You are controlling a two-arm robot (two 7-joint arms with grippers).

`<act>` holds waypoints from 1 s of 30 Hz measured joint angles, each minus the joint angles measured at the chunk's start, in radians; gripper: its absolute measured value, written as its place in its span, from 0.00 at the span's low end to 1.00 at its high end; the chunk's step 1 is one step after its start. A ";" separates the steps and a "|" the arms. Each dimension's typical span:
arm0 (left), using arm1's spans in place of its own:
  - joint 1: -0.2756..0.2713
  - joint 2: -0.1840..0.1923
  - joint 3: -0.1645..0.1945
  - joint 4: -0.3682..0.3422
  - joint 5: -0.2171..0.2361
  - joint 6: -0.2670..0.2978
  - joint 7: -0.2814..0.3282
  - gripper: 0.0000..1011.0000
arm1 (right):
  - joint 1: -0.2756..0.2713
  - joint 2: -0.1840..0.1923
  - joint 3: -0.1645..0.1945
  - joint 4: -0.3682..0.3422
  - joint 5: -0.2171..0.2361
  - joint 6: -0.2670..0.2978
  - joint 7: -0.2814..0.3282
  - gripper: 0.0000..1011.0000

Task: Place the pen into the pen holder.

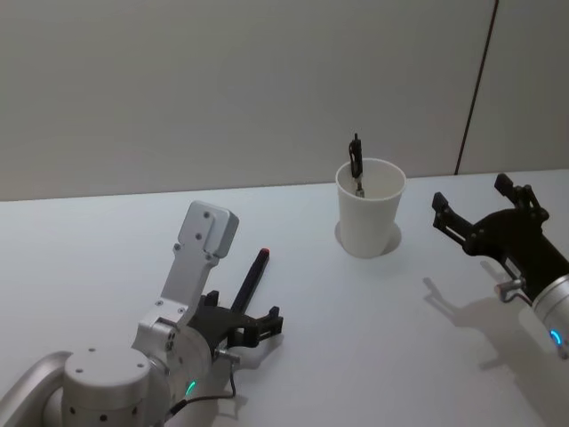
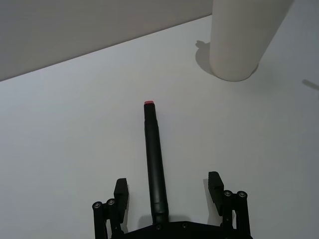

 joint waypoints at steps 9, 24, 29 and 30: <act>0.005 -0.017 -0.009 0.011 -0.015 0.006 0.024 0.99 | 0.000 0.000 0.000 0.000 0.000 0.000 0.000 0.99; 0.009 -0.038 -0.024 0.016 -0.037 0.010 0.059 0.99 | 0.000 0.000 0.000 0.000 0.000 0.000 0.000 0.99; 0.010 -0.042 -0.027 0.017 -0.040 0.012 0.066 0.95 | 0.000 0.000 0.000 0.000 0.000 0.000 0.000 0.99; 0.010 -0.043 -0.027 0.017 -0.040 0.012 0.067 0.93 | 0.000 0.000 0.000 0.000 0.000 0.000 0.000 0.99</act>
